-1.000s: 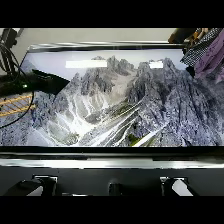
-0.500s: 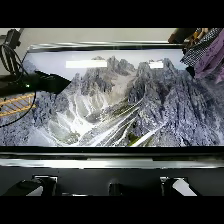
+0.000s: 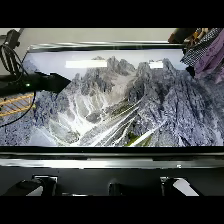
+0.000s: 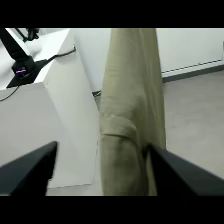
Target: Fold the clothes and pants, and hang the long-sleeved shirts on hangers.
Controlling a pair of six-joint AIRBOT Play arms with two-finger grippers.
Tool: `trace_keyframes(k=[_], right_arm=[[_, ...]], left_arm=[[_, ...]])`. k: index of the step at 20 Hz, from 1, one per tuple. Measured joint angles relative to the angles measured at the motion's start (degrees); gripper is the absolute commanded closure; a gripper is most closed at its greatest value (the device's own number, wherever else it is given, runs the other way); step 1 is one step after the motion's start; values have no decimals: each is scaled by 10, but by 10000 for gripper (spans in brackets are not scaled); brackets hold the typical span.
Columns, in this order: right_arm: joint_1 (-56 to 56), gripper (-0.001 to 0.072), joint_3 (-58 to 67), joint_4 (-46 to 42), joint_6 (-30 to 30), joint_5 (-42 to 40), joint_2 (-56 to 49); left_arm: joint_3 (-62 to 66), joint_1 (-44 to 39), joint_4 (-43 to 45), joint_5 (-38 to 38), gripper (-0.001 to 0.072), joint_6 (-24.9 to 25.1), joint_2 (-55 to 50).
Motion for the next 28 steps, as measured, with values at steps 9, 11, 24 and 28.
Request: trace_keyframes(k=[9,11,24,28], right_arm=[[-2,38,0,17,5,-82,97],[-2,91,0,59,12,-123,118],[486,687,-35,535,-481,131,-28],[624,685,-142,489,-497,214,-17]], left_arm=[[0,19,33,0,27,-94,19],[0,34,48,0,27,-107,26],[-13,143,108,-105,688,-80,95],[-92,189,120,-131,688,-21,158]])
